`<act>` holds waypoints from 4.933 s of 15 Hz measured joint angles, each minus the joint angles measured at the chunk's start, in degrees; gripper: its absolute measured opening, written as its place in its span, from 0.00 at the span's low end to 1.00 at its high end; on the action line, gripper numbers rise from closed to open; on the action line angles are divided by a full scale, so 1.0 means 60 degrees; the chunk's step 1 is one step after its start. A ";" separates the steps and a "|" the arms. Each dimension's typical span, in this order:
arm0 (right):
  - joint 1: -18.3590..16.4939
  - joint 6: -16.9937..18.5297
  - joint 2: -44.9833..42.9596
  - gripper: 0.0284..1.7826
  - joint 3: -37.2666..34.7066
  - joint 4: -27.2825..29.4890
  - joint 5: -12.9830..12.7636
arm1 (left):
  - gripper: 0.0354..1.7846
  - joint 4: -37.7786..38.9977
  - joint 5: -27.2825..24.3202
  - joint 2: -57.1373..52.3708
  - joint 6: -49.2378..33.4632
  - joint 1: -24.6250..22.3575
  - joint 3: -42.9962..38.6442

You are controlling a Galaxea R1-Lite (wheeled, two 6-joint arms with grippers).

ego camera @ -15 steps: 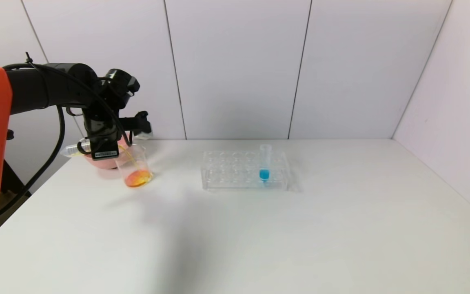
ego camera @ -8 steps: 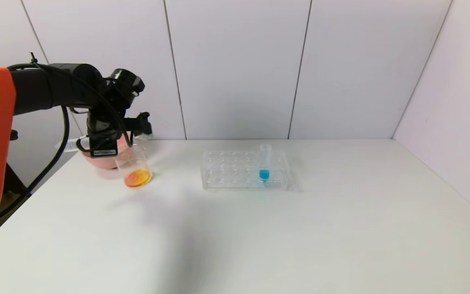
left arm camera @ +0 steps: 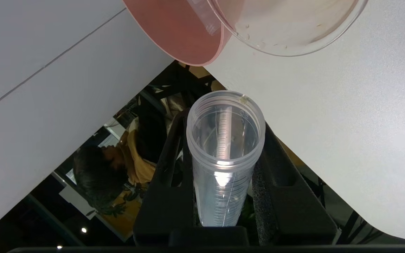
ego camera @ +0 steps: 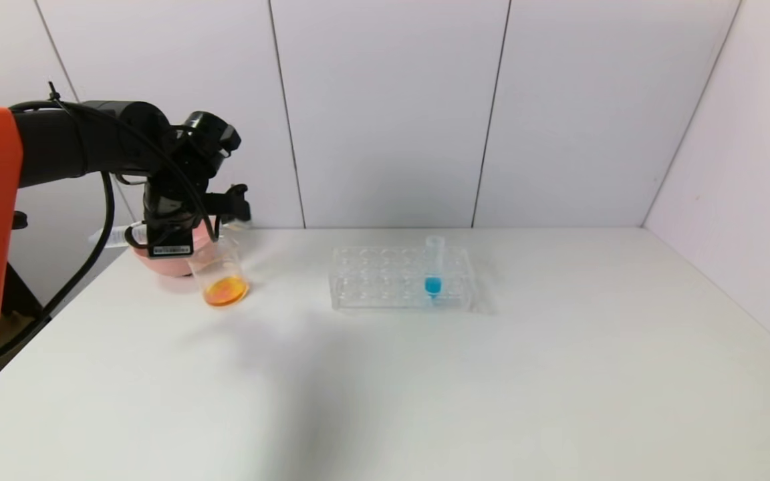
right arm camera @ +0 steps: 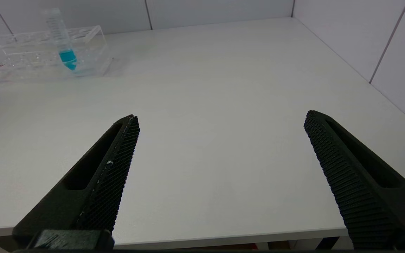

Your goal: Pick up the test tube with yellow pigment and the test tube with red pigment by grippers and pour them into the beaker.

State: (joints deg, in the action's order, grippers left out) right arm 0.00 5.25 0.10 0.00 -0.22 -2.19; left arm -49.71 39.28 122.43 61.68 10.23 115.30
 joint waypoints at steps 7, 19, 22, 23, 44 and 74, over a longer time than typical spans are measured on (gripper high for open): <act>0.0000 0.0000 0.0000 0.96 0.0000 -0.0004 0.0000 | 0.25 0.0067 -0.3543 -0.0977 -0.2702 -0.1284 -0.0360; 0.0000 0.0000 0.0000 0.96 0.0000 0.0000 0.0000 | 0.25 0.8336 -0.4305 -0.2743 -1.0602 -0.1953 -0.5104; 0.0000 0.0000 0.0000 0.96 0.0000 -0.0004 0.0000 | 0.25 1.1675 -0.4309 -0.2426 -1.0744 -0.1979 -0.6408; 0.0000 -0.0004 0.0000 0.96 0.0000 -0.0004 0.0004 | 0.25 1.2560 -0.4305 -0.2158 -1.0770 -0.2016 -0.6593; 0.0000 -0.0004 0.0000 0.96 0.0000 -0.0004 0.0000 | 0.73 1.4377 -0.4104 0.0855 -1.0882 -0.2499 -0.4842; 0.0000 -0.0004 0.0000 0.96 0.0000 -0.0004 0.0000 | 0.99 0.5967 -0.8552 -1.8241 -0.9547 -0.1682 -1.1213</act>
State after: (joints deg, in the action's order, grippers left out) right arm 0.00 5.23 0.10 0.00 -0.24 -2.19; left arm -13.91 -12.03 12.98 4.40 0.13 48.02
